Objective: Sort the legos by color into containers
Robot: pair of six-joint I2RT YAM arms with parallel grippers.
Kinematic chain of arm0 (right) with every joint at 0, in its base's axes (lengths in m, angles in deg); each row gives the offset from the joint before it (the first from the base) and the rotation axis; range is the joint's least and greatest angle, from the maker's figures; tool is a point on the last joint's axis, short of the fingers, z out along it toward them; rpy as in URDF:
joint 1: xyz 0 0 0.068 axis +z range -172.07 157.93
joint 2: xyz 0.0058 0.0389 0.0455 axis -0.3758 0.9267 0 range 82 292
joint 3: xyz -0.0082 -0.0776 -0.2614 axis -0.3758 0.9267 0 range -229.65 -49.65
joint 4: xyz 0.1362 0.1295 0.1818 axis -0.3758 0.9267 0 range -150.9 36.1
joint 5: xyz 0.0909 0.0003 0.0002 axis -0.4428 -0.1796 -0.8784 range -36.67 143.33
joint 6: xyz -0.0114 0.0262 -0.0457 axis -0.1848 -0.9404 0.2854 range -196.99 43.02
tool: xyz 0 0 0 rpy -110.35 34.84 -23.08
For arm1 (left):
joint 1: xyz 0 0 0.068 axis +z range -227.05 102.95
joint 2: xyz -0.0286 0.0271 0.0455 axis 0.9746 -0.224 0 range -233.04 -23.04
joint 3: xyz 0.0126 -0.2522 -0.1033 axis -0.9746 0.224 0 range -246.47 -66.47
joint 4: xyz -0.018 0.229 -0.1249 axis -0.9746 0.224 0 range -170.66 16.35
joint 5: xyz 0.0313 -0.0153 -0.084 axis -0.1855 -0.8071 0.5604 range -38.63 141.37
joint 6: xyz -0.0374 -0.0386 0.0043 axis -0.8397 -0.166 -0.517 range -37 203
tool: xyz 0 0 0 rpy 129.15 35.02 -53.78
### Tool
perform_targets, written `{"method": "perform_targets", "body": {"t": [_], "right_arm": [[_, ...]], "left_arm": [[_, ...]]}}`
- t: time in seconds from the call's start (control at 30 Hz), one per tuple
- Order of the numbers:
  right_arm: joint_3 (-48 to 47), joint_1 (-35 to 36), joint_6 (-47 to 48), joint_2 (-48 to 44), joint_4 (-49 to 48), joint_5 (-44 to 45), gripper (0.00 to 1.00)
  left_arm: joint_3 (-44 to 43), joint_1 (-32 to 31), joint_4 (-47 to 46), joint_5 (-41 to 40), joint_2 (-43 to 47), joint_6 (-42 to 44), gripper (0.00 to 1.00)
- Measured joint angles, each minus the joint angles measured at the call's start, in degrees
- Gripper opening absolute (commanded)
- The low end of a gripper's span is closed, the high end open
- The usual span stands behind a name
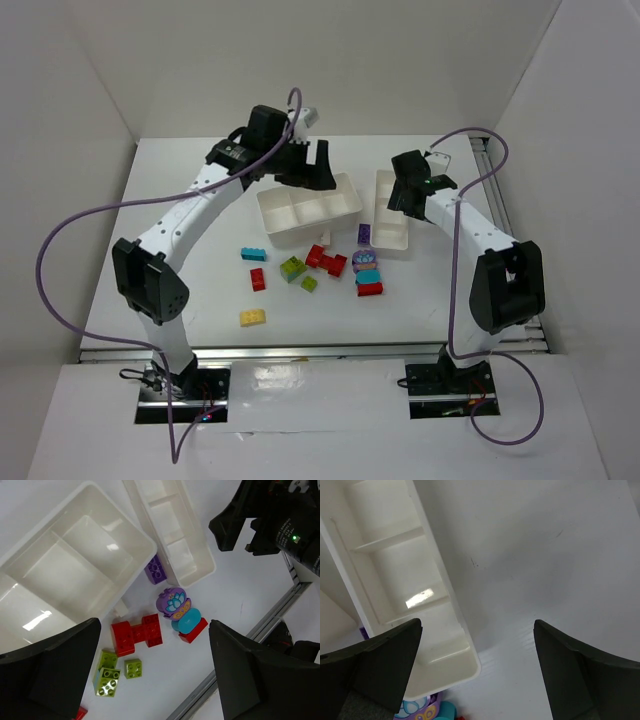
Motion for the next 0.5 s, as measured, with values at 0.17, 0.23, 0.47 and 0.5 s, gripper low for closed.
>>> {"method": "perform_targets", "body": {"t": [0.17, 0.23, 0.47, 0.5], "right_arm": [[0.0, 0.0, 0.0, 0.0, 0.0, 0.0, 1.0], [0.0, 0.0, 0.0, -0.1, 0.0, 0.0, 1.0], [0.1, 0.0, 0.1, -0.9, 0.0, 0.0, 1.0], [0.1, 0.0, 0.1, -1.2, 0.0, 0.0, 1.0]], "left_arm": [[-1.4, -4.2, 1.2, -1.7, -2.7, 1.2, 1.0], [-1.4, -4.9, 1.9, -3.0, -3.0, 1.2, 1.0], [0.2, -4.2, 3.0, -13.8, -2.8, 0.3, 1.0], [0.5, -3.7, 3.7, -15.4, -2.8, -0.5, 1.0]]}}
